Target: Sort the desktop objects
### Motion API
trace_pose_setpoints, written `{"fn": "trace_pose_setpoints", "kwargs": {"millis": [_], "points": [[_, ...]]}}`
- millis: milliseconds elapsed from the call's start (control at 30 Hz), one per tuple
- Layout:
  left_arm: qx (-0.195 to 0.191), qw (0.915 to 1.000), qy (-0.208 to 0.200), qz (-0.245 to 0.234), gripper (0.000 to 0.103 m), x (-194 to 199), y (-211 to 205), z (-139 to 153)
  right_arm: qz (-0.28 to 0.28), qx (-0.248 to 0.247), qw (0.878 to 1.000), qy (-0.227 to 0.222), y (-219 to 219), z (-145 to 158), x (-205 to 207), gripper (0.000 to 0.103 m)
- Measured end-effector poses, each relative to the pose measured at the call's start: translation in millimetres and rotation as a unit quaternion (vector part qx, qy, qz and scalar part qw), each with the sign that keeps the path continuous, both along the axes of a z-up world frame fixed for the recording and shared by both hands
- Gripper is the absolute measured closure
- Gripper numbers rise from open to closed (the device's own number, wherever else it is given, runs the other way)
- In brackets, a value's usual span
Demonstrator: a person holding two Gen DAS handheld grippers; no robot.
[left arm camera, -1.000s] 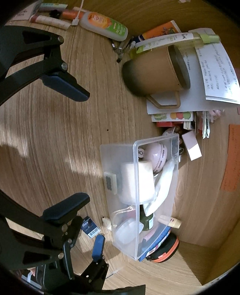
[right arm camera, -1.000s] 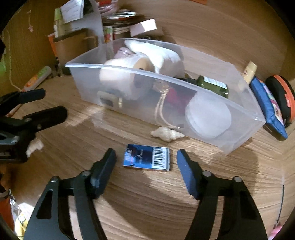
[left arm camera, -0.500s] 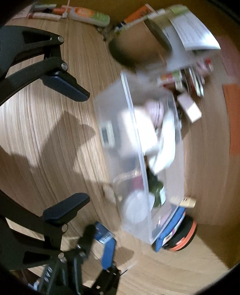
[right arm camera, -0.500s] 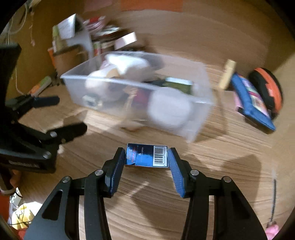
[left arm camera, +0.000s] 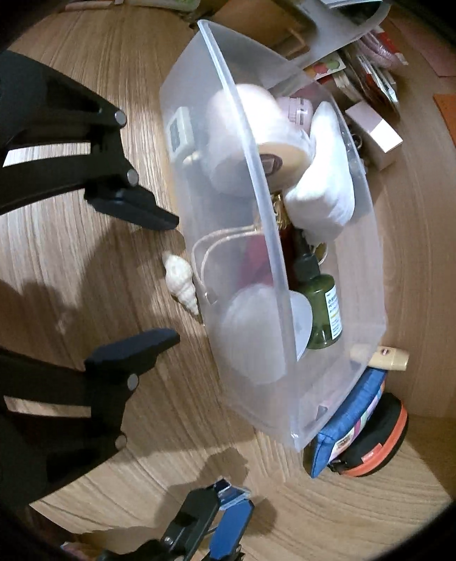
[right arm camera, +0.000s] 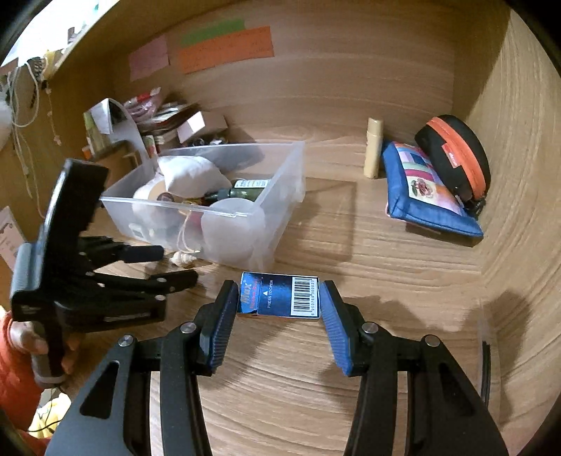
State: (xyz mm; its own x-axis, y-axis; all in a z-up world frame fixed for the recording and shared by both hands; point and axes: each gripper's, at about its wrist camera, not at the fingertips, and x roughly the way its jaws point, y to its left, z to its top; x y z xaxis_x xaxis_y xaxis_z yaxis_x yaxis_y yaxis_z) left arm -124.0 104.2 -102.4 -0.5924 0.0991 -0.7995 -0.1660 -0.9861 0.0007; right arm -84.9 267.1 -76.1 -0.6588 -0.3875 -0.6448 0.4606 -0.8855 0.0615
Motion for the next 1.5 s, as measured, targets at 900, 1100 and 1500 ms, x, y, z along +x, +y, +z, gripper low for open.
{"fn": "trace_pose_setpoints", "kwargs": {"millis": [900,1100,1500], "points": [[0.025,0.9985,0.045,0.016,0.073,29,-13,22,0.031,-0.032,0.999,-0.011,-14,0,-11,0.058],[0.025,0.9968,0.074,0.013,0.073,41,-27,48,0.037,-0.037,0.999,-0.003,-28,9,-16,0.058],[0.04,0.9912,0.126,0.013,0.073,39,-58,95,0.038,-0.039,0.998,0.035,-48,41,-26,0.058]]}}
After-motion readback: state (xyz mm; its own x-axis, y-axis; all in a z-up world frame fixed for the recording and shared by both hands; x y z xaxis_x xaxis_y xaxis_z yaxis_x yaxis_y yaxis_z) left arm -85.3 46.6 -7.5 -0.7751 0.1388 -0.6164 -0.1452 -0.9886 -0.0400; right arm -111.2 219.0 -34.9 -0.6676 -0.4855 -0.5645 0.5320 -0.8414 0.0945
